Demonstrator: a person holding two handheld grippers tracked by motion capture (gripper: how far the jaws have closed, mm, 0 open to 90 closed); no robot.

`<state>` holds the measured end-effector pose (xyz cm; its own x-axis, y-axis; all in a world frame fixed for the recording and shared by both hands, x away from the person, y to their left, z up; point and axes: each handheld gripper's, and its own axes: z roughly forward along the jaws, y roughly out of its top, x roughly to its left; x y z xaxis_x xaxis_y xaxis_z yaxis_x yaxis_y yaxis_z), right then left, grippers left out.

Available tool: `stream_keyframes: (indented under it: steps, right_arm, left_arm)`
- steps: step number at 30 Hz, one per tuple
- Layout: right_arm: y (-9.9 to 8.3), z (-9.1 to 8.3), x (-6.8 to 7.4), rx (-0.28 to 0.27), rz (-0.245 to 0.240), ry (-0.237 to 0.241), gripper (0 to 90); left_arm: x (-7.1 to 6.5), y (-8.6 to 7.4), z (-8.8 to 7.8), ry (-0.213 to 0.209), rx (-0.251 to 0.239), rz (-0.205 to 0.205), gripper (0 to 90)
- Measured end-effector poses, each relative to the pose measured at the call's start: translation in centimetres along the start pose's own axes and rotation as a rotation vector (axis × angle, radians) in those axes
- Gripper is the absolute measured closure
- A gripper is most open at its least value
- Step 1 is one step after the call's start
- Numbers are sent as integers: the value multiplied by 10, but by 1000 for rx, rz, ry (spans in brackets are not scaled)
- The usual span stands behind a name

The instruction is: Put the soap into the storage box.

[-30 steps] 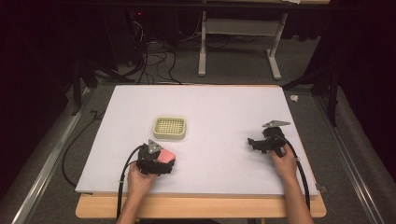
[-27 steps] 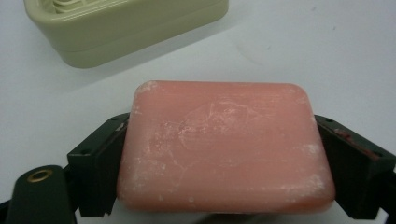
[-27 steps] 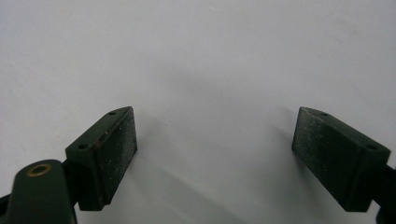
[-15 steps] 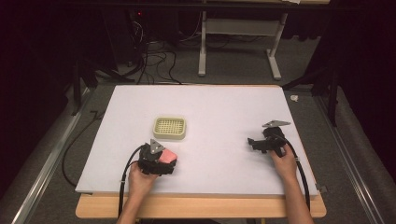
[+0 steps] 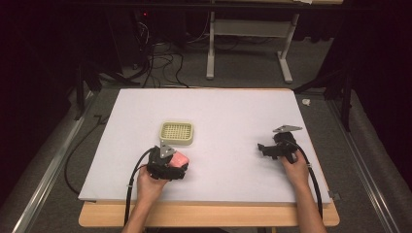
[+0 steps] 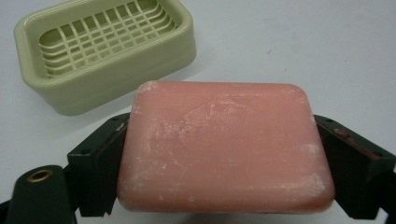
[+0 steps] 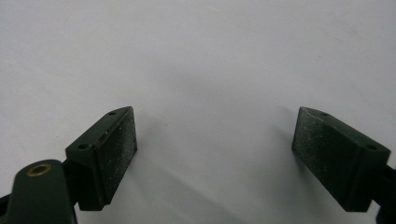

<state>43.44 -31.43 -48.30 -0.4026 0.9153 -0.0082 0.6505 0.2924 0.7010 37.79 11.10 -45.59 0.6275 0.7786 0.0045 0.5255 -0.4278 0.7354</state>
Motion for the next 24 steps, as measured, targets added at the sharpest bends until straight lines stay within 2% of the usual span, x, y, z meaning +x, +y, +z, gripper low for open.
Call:
stream_keyframes:
  steps: [9, 21, 24]
  right_arm:
    - [0, 0, 0, 0, 1, 1, 145]
    - [0, 0, 0, 0, 0, 1, 145]
    - [0, 0, 0, 0, 0, 1, 145]
  left_arm:
    - [2, 8, 1, -6, 6, -10, 138]
    - [1, 27, 3, -4, -5, -8, 138]
    - [2, 30, 5, -9, -10, -20, 137]
